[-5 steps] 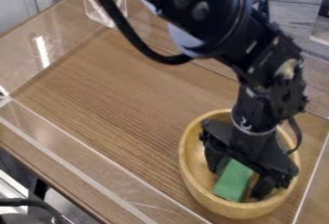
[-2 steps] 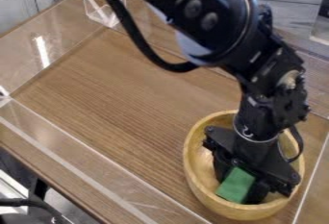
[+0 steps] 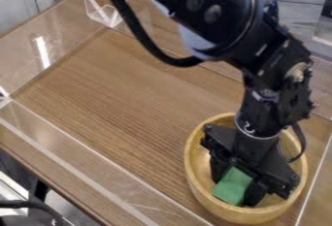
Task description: Remove the green block from inside the brown bowl and put it on the table
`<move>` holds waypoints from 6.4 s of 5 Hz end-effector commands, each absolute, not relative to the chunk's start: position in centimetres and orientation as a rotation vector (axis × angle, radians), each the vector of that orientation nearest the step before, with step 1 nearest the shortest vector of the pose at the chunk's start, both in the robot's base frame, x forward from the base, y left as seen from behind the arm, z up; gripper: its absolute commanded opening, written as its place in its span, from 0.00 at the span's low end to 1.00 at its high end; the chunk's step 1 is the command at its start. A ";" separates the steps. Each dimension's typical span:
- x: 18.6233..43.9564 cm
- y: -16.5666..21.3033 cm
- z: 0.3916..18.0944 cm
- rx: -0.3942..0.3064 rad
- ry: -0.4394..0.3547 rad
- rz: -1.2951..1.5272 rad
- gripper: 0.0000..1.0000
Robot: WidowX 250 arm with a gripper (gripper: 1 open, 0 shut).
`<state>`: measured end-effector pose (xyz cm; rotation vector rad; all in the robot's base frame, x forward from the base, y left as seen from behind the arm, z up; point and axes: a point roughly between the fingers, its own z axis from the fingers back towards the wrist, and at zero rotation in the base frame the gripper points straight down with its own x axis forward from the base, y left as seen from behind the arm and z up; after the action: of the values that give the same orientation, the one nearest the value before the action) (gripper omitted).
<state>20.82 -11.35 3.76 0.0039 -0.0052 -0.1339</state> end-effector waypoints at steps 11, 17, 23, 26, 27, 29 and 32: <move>21.1 -8.1 11.0 -0.013 -0.072 -0.016 0.00; 18.2 -2.2 11.5 0.002 -0.108 0.146 0.00; 17.8 -2.7 10.2 0.006 -0.082 0.130 0.00; 17.7 -2.7 9.3 0.002 -0.062 0.134 0.00; 17.8 -2.5 9.0 0.000 -0.057 0.140 0.00; 17.9 -2.3 8.7 -0.004 -0.057 0.136 0.00; 18.4 -1.8 8.5 -0.006 -0.074 0.101 0.00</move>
<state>18.04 -1.89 8.18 -0.0038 -0.0569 0.0966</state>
